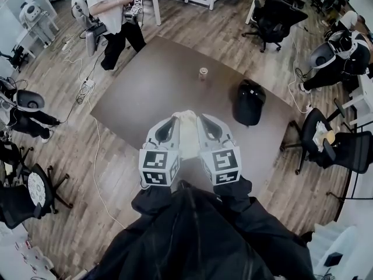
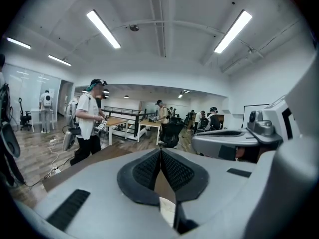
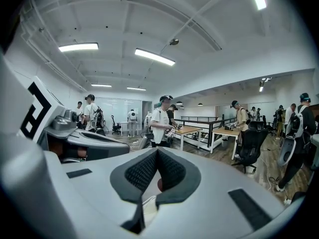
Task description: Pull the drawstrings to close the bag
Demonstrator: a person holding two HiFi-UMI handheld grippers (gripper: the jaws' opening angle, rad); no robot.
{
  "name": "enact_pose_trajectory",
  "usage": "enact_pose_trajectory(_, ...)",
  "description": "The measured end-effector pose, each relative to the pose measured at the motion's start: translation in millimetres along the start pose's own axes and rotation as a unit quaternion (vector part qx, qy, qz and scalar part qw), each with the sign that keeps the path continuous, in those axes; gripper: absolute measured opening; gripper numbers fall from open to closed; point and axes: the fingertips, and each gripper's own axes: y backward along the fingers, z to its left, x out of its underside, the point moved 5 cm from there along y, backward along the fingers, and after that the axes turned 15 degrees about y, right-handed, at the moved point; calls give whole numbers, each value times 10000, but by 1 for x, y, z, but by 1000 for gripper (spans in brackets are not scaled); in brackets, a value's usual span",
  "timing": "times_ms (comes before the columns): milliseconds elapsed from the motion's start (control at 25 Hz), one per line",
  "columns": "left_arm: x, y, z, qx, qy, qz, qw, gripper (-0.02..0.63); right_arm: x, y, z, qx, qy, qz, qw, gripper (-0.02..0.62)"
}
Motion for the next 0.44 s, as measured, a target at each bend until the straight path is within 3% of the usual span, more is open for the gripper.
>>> enact_pose_trajectory(440,6,-2,7,-15,62,79,9999,32,5,-4,4,-63,-46,106,9999,21)
